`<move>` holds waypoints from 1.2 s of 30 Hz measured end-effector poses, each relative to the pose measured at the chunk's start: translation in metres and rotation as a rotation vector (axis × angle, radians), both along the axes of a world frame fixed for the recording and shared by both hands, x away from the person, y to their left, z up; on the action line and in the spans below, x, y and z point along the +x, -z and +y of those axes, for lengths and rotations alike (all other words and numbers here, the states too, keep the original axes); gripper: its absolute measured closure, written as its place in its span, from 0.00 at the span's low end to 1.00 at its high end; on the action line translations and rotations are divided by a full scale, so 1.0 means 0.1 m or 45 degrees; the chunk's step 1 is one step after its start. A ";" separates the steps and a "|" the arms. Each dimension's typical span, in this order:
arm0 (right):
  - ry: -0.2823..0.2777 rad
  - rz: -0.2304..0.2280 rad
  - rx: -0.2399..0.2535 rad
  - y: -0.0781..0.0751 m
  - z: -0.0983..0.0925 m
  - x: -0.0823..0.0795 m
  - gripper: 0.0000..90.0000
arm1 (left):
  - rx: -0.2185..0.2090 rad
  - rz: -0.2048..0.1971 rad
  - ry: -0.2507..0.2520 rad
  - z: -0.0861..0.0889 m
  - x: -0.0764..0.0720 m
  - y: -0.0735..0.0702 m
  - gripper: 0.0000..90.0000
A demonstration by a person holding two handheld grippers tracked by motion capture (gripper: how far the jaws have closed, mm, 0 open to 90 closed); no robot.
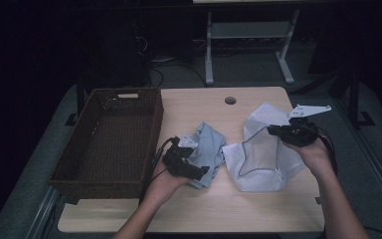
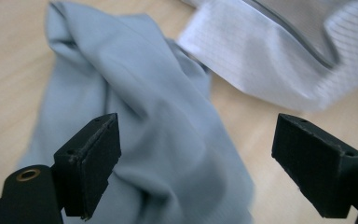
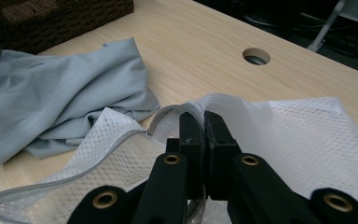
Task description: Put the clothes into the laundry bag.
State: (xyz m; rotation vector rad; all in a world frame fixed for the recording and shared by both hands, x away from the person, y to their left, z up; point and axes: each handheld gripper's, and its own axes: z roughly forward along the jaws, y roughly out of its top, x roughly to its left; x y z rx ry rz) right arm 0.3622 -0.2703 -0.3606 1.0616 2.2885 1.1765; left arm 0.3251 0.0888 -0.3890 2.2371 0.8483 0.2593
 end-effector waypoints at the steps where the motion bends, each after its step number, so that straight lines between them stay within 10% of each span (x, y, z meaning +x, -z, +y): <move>1: -0.001 0.000 0.001 0.00 0.00 0.00 0.97 | 0.006 -0.003 -0.003 -0.02 0.05 0.00 0.15; 17: -0.002 0.005 -0.001 0.00 -0.02 0.00 0.97 | 0.071 0.085 0.019 -0.18 0.75 0.27 0.12; 36: -0.004 0.016 -0.016 0.02 0.00 0.00 0.97 | 0.133 0.197 0.092 -0.20 0.84 0.66 0.11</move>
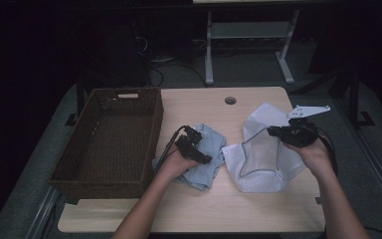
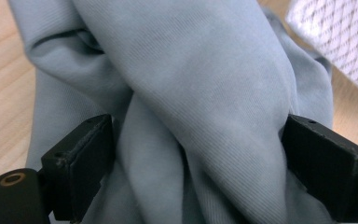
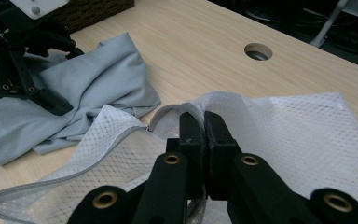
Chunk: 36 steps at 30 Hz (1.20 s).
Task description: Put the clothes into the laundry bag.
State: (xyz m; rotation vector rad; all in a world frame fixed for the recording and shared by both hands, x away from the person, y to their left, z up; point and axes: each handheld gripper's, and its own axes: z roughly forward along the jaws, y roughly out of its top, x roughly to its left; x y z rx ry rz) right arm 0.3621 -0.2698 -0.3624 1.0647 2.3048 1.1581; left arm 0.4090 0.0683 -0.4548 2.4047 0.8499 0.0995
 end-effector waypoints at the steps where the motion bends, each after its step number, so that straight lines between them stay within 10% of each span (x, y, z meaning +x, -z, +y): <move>1: 0.000 0.001 -0.001 0.00 0.00 0.00 0.97 | 0.010 0.005 0.010 0.00 0.00 0.01 0.11; 10: 0.000 0.001 -0.003 0.00 -0.01 0.00 0.97 | 0.033 -0.040 0.075 0.00 -0.07 0.01 0.28; 18: 0.001 0.005 -0.008 0.01 0.00 0.01 0.97 | -0.065 0.045 0.083 0.06 -0.09 -0.02 0.69; 26: 0.014 0.012 -0.001 0.04 -0.05 0.02 0.97 | -0.112 0.115 0.045 0.11 -0.04 -0.09 0.75; 36: 0.042 0.000 0.008 0.02 -0.13 0.02 0.97 | -0.180 0.074 0.040 0.13 -0.11 -0.39 0.76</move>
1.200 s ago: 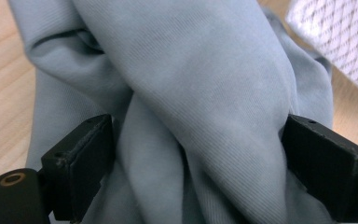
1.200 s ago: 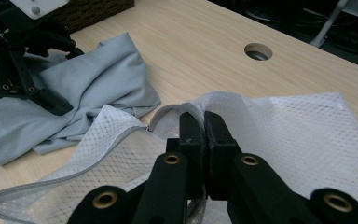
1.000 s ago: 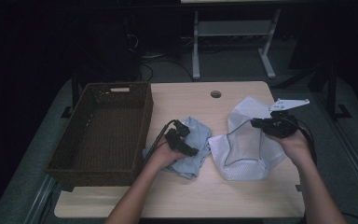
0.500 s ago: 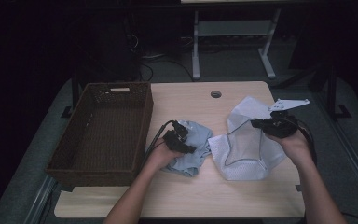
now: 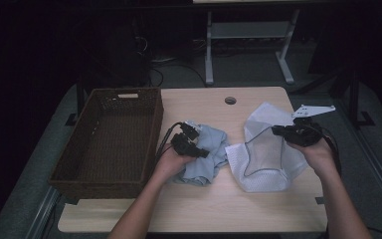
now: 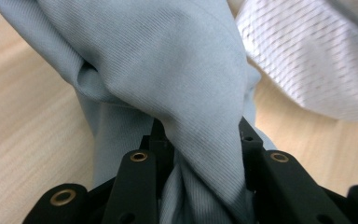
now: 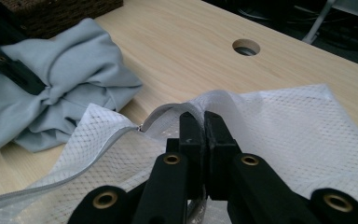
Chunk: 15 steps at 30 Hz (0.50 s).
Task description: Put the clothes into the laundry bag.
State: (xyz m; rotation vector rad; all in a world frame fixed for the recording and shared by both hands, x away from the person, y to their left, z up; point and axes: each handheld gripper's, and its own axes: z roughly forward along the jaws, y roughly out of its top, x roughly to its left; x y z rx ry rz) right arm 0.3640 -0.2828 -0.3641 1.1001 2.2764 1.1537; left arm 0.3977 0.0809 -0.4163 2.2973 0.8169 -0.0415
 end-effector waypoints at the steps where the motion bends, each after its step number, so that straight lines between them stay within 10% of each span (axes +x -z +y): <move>1: 0.002 0.002 0.001 0.00 0.00 0.00 0.97 | -0.013 -0.009 0.010 0.00 -0.01 -0.05 0.76; 15: 0.025 0.001 -0.005 0.04 0.00 0.02 0.97 | -0.147 -0.084 0.102 0.08 -0.21 -0.52 0.76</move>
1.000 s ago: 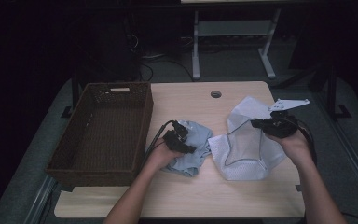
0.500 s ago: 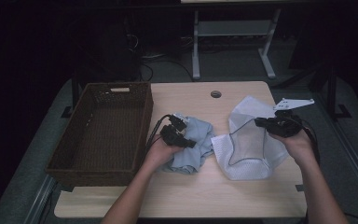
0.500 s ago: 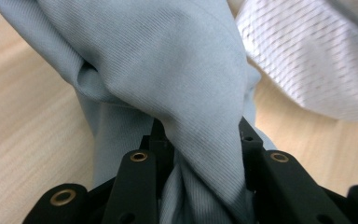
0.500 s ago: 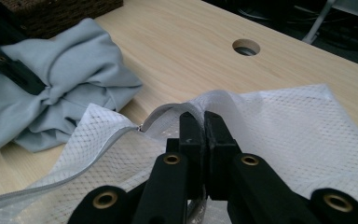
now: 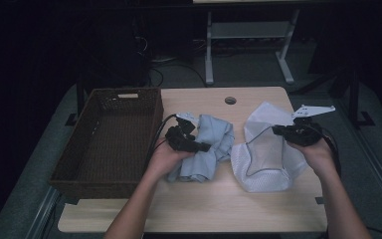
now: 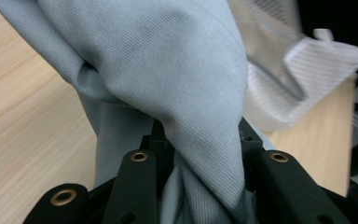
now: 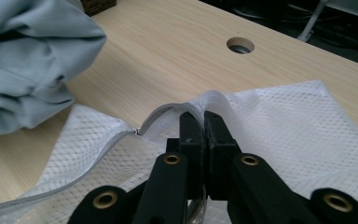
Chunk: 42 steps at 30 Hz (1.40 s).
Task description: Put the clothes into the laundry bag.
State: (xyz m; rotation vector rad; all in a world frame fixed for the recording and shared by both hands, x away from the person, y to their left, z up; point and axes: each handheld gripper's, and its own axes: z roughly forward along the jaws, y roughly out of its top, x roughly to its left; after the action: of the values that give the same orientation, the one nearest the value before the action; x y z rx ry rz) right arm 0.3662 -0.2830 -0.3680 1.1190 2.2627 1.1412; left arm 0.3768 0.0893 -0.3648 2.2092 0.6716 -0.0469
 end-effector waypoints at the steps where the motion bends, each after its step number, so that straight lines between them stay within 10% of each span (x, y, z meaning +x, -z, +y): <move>1: -0.004 0.000 -0.003 0.01 0.01 0.01 0.97 | -0.008 0.003 0.013 -0.01 -0.02 -0.01 0.76; 23: -0.093 0.006 -0.026 0.03 0.43 0.07 0.97 | -0.019 -0.003 0.301 -0.41 -0.28 -0.07 0.76; 35: -0.152 -0.003 -0.005 -0.01 0.44 -0.01 0.97 | 0.116 0.062 0.503 -0.92 -0.29 0.25 0.76; 42: -0.203 0.002 -0.020 0.01 0.50 -0.07 0.97 | 0.134 0.119 0.506 -0.99 -0.15 0.41 0.75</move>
State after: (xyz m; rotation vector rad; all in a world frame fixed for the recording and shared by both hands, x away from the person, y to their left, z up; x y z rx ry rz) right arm 0.3595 -0.2331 -0.3685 0.9476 2.3936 1.1794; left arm 0.3614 -0.0101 -0.4055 2.4236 0.2799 -0.3251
